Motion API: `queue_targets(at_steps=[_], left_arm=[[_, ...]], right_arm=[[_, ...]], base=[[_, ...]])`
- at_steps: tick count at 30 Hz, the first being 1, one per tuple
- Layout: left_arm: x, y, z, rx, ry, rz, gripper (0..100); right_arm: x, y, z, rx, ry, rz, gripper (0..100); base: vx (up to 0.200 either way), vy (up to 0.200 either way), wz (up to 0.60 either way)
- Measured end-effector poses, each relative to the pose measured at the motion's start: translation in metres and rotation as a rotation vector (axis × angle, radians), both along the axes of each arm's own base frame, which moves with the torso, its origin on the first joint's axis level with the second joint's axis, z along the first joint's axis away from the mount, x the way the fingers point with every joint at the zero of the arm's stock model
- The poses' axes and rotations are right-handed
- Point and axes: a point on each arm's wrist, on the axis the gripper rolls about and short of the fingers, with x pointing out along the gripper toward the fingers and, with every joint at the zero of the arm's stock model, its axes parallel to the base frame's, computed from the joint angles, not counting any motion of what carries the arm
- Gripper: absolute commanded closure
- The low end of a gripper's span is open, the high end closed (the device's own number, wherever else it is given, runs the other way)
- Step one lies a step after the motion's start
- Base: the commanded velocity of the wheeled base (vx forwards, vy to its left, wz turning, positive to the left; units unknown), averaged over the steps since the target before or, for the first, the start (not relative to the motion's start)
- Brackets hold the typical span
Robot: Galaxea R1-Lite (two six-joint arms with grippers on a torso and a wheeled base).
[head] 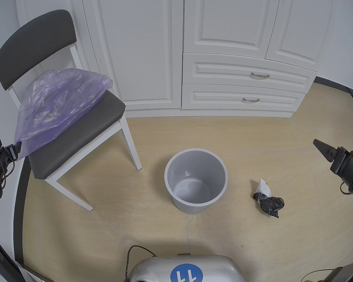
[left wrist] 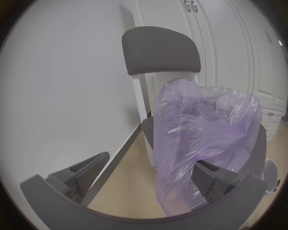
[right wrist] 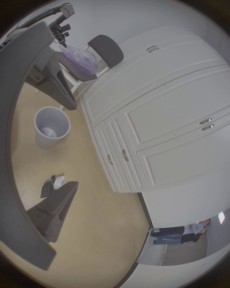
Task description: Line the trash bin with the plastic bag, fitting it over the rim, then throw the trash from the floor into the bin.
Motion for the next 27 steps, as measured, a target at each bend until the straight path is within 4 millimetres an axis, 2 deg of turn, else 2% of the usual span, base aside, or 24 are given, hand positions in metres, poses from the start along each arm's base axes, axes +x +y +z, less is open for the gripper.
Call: queue_targets(at_steps=[13, 27], left_arm=[[0.015, 0.001, -0.016, -0.058, -0.044, -0.089, 0], [0.022, 0.007, -0.03, -0.046, -0.071, -0.094, 0]], right_arm=[[-0.002, 0.0, 0.002, 0.002, -0.012, 0.003, 0], [-0.004, 0.0, 0.002, 0.004, -0.018, 0.007, 0]], base=[[0.0, 0.0, 0.0], [0.0, 0.0, 0.0]])
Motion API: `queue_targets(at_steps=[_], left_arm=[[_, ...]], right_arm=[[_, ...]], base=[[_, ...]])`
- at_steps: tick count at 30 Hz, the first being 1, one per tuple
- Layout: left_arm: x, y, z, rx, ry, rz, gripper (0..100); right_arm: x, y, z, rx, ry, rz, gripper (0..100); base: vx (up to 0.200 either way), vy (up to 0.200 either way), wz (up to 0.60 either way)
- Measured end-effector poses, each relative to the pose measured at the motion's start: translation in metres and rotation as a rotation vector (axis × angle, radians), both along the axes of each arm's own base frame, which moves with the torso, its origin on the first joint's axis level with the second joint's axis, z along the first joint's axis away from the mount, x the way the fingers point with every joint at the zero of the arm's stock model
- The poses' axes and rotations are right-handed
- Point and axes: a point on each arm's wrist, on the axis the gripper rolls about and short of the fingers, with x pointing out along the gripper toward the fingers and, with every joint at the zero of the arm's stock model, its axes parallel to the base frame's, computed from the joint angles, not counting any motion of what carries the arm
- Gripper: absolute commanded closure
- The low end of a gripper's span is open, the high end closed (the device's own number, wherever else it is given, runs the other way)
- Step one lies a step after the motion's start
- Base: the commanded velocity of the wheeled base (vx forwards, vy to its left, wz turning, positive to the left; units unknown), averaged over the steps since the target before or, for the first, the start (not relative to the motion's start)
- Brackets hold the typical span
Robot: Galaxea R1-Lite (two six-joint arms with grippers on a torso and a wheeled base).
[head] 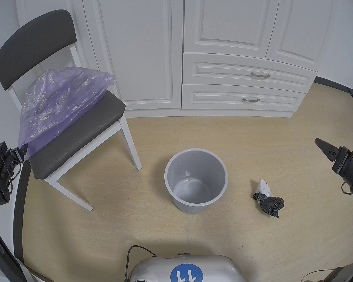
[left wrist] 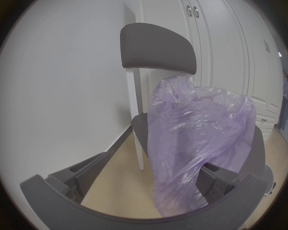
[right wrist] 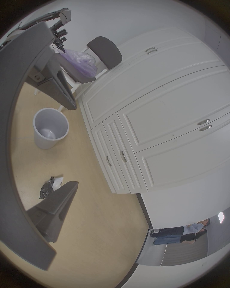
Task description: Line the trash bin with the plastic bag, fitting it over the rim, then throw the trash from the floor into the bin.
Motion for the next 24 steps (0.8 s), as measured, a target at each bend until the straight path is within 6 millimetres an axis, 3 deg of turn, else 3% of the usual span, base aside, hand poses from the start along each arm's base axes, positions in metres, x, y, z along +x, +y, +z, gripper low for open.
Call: queue_targets(at_steps=[2, 3, 15, 24], left_arm=[[0.0, 0.0, -0.001, -0.001, 0.002, -0.001, 0], [0.0, 0.0, -0.002, -0.002, 0.001, -0.001, 100], [0.001, -0.006, 0.0, -0.019, -0.063, -0.043, 100], [-0.003, -0.023, -0.003, 0.007, -0.115, -0.093, 100]], right_arm=[[-0.001, 0.001, 0.0, 0.001, -0.001, 0.009, 0], [-0.002, 0.001, 0.0, 0.001, -0.002, 0.017, 0], [-0.01, 0.001, -0.003, -0.01, -0.01, 0.057, 0], [-0.009, 0.001, -0.005, -0.014, 0.001, 0.059, 0]], base=[[0.0, 0.0, 0.0], [0.0, 0.0, 0.0], [0.0, 0.0, 0.0], [0.0, 0.0, 0.0]])
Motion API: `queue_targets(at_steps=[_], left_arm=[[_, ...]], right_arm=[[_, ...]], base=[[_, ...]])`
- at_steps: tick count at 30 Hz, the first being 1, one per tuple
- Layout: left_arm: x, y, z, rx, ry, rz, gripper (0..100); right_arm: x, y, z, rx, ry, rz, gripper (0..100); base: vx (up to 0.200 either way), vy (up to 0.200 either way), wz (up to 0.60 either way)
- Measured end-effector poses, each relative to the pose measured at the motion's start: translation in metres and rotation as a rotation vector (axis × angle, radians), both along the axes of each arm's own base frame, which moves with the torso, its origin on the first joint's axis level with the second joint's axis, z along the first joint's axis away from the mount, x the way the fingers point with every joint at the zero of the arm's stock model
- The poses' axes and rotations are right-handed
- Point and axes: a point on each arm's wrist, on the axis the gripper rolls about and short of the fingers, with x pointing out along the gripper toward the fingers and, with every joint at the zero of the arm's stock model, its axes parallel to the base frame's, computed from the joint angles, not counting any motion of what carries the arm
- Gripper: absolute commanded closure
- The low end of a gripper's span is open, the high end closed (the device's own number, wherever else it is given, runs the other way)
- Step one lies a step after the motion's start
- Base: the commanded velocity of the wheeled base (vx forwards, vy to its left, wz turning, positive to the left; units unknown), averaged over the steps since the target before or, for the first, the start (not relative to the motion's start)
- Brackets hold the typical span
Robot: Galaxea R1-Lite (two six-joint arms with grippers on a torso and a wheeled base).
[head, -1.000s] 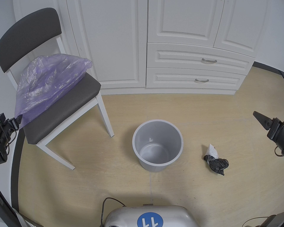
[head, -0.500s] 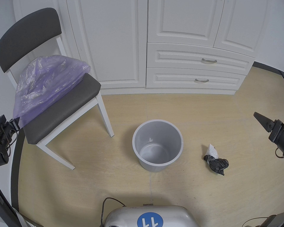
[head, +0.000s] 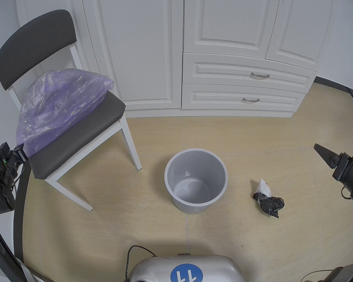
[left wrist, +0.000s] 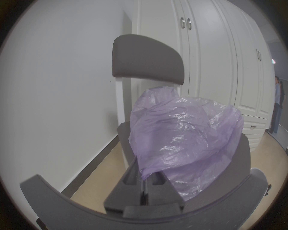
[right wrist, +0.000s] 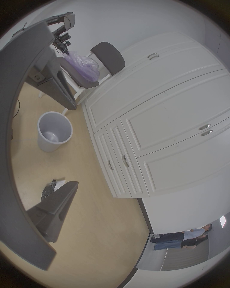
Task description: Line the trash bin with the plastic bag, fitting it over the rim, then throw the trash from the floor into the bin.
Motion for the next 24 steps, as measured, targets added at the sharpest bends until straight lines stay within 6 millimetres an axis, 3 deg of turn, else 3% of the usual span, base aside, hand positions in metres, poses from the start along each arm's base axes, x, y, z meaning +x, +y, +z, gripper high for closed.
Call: queue_targets(at_steps=[5, 13, 24], left_arm=[[0.012, -0.032, 0.004, -0.001, -0.029, -0.019, 100], [0.028, -0.115, 0.023, -0.008, -0.091, -0.165, 100], [0.01, -0.208, 0.044, 0.058, -0.141, -0.324, 100]], right_arm=[[0.001, 0.003, -0.003, -0.01, 0.014, 0.014, 0], [0.001, 0.012, -0.01, -0.035, 0.046, 0.06, 0], [0.005, 0.02, -0.019, -0.097, 0.083, 0.056, 0]], base=[[0.0, 0.0, 0.0], [0.0, 0.0, 0.0], [0.0, 0.0, 0.0]])
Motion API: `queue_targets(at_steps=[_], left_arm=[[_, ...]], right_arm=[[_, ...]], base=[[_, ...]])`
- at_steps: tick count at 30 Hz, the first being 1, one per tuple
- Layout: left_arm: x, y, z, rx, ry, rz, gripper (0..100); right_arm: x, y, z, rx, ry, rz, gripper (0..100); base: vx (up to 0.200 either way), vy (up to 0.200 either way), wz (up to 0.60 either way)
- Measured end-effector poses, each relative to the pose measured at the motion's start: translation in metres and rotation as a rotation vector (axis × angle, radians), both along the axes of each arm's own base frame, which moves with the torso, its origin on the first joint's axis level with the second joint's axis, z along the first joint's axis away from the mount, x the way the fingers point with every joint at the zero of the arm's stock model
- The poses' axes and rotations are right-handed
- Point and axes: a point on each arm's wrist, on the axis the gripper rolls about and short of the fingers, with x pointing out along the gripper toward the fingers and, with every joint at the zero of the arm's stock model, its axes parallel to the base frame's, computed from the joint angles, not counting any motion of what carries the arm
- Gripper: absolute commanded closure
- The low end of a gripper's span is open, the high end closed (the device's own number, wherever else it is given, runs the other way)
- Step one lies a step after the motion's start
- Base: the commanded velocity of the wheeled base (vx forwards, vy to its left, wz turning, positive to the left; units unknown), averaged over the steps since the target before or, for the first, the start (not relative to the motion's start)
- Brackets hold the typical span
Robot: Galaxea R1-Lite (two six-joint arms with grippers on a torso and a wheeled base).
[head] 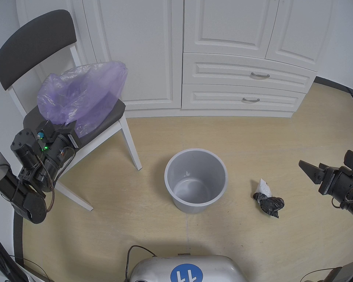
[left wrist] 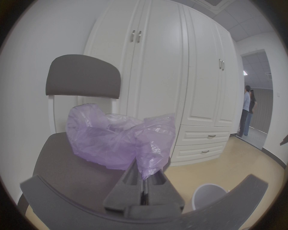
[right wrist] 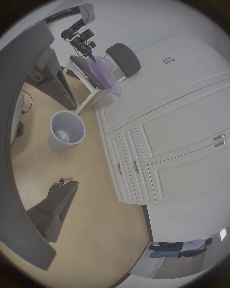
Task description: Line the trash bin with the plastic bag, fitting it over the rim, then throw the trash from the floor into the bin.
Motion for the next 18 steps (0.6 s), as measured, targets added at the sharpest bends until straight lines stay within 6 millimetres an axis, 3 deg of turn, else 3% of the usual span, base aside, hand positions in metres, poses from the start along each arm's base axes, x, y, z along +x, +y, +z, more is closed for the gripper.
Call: queue_targets(at_steps=[5, 12, 18], left_arm=[[-0.014, -0.032, 0.004, 0.013, -0.005, -0.047, 100], [-0.028, -0.058, 0.015, 0.031, -0.047, -0.117, 100], [-0.051, -0.086, 0.025, 0.031, -0.083, -0.206, 100]], right_arm=[[0.005, 0.008, -0.005, -0.051, 0.022, 0.013, 0], [0.033, 0.028, -0.006, -0.071, 0.034, 0.024, 0], [0.05, 0.041, -0.015, -0.053, 0.032, 0.046, 0]], base=[[0.0, 0.0, 0.0], [0.0, 0.0, 0.0], [0.0, 0.0, 0.0]])
